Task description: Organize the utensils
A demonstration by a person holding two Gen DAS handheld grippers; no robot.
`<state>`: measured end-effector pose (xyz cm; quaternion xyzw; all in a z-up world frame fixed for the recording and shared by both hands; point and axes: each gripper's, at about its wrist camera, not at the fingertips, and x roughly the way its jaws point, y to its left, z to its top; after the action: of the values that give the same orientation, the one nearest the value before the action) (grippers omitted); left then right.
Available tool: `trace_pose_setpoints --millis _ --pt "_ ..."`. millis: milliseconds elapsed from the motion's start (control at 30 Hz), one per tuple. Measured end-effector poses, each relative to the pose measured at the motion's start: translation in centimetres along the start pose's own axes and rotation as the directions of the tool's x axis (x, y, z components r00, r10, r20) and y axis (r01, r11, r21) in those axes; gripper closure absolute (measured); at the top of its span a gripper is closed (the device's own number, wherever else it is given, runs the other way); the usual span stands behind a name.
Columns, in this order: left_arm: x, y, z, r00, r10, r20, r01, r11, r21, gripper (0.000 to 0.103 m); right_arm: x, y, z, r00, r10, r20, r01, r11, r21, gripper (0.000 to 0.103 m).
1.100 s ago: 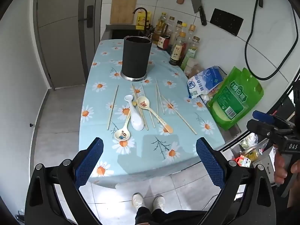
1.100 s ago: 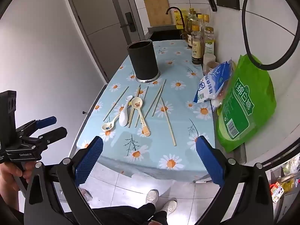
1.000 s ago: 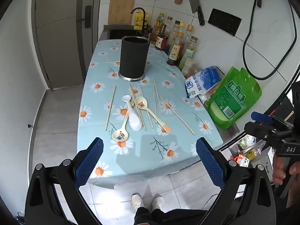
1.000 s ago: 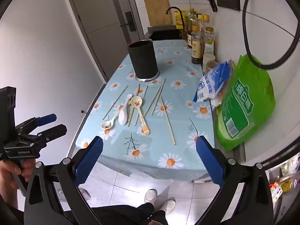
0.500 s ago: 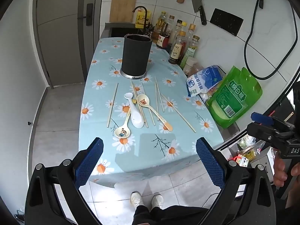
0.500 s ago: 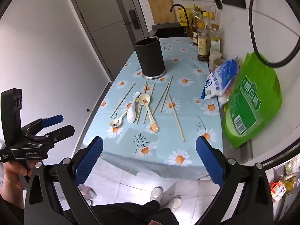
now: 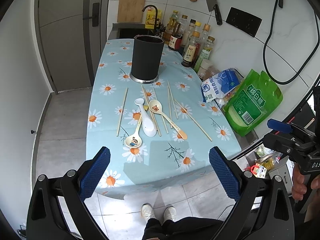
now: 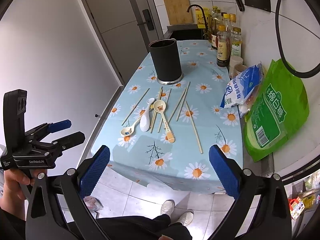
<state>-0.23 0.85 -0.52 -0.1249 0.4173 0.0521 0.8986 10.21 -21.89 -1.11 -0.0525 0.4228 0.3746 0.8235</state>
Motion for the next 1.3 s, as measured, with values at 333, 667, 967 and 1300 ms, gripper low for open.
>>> trace_pose_setpoints --millis 333,667,967,1300 --pt "0.5 0.4 0.1 1.000 -0.011 -0.014 0.011 1.000 0.008 0.007 0.6 0.1 -0.3 1.000 -0.008 0.001 0.008 1.000 0.004 0.005" --pt "0.8 0.6 0.3 1.000 -0.021 -0.010 0.021 1.000 0.013 0.007 0.7 0.4 0.0 1.000 -0.008 0.013 0.008 1.000 0.001 0.005" --pt "1.1 1.0 0.3 0.999 -0.037 -0.015 0.037 0.999 0.016 0.007 0.8 0.3 0.2 1.000 -0.008 0.016 0.008 1.000 0.009 0.005" --pt "1.3 1.4 0.6 0.998 -0.053 -0.019 0.053 0.998 0.021 0.007 1.3 0.6 0.3 0.999 -0.035 0.014 0.035 0.999 0.032 0.005"
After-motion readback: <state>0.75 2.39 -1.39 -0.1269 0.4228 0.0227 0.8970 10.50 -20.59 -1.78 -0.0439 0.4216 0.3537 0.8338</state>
